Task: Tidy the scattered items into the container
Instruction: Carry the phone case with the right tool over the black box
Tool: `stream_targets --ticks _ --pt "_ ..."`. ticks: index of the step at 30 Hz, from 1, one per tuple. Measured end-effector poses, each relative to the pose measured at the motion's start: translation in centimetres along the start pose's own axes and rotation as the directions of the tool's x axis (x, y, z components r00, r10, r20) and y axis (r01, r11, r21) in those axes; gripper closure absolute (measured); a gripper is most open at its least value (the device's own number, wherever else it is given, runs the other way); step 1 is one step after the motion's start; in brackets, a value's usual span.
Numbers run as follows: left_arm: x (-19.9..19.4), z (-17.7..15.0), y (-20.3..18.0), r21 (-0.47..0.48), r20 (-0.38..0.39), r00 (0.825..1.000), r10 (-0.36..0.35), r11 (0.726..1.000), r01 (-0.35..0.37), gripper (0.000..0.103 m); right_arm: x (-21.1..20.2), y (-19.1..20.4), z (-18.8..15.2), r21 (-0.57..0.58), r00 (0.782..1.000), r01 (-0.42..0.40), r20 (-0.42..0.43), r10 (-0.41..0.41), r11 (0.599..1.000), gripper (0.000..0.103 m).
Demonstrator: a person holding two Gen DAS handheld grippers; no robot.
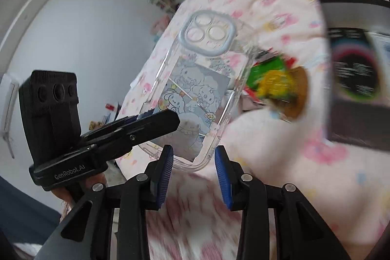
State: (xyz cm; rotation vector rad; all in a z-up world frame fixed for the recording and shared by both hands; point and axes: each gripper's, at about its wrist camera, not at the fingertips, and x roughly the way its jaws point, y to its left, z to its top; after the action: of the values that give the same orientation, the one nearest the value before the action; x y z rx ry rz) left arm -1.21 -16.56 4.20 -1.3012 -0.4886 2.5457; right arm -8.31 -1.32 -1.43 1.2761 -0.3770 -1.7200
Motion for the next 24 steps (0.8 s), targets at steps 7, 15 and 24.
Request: stream_targets --ticks 7,15,24 --pt "7.3 -0.8 -8.9 0.092 -0.129 0.982 -0.14 0.984 0.153 0.085 -8.2 -4.9 -4.5 0.071 0.991 0.085 0.094 -0.092 0.994 0.072" --pt "13.9 -2.1 -9.2 0.04 -0.24 0.967 -0.089 0.994 0.101 0.085 -9.4 -11.4 -7.9 0.205 0.969 0.218 0.069 -0.236 0.954 0.071" --pt "17.4 -3.7 -8.4 -0.012 -0.341 0.938 -0.064 0.998 0.063 0.077 -9.8 -16.0 -8.2 0.336 0.91 0.381 0.032 -0.414 0.862 0.07"
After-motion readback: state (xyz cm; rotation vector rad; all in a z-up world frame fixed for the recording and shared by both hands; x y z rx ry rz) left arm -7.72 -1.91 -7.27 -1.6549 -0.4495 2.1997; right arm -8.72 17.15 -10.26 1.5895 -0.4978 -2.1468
